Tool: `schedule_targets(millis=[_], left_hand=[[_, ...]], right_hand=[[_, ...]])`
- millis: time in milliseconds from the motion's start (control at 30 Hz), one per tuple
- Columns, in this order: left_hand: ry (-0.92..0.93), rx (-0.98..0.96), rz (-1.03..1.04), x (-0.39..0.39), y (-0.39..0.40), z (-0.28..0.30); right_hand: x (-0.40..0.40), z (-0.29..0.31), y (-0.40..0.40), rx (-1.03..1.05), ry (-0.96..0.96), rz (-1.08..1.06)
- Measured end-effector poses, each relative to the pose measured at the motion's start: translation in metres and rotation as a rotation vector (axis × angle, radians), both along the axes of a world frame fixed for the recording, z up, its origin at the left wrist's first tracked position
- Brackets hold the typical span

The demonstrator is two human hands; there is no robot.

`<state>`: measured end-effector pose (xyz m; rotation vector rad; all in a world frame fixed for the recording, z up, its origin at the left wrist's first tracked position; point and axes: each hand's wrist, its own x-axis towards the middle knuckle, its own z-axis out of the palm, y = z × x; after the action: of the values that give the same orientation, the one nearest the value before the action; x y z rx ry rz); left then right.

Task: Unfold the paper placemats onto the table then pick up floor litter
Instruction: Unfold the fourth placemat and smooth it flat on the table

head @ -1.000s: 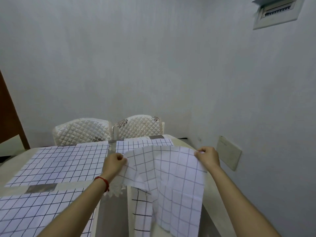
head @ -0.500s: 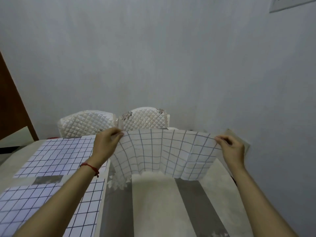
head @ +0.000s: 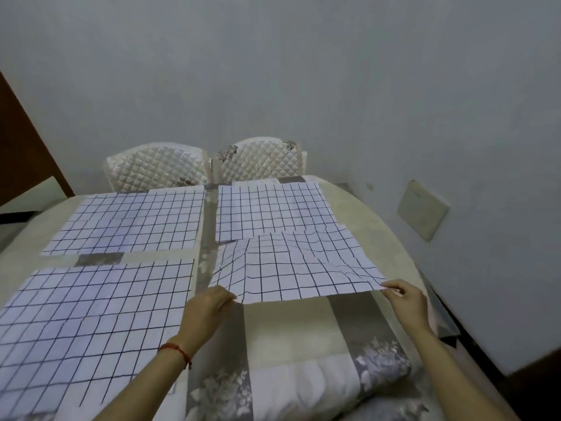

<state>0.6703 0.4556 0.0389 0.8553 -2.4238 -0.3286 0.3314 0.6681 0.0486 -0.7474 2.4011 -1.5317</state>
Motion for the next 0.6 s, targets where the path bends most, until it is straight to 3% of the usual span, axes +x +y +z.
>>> schedule_targets(millis=[367,600], left_hand=[[-0.272,0.055,-0.084,-0.002,0.036,-0.069],[-0.240,0.089,-0.033,0.006,0.048,-0.082]], right_hand=[[0.000,-0.063,0.024,0.391,-0.055,0.064],[0.012,-0.066,0.003,0.423,0.047,0.076]])
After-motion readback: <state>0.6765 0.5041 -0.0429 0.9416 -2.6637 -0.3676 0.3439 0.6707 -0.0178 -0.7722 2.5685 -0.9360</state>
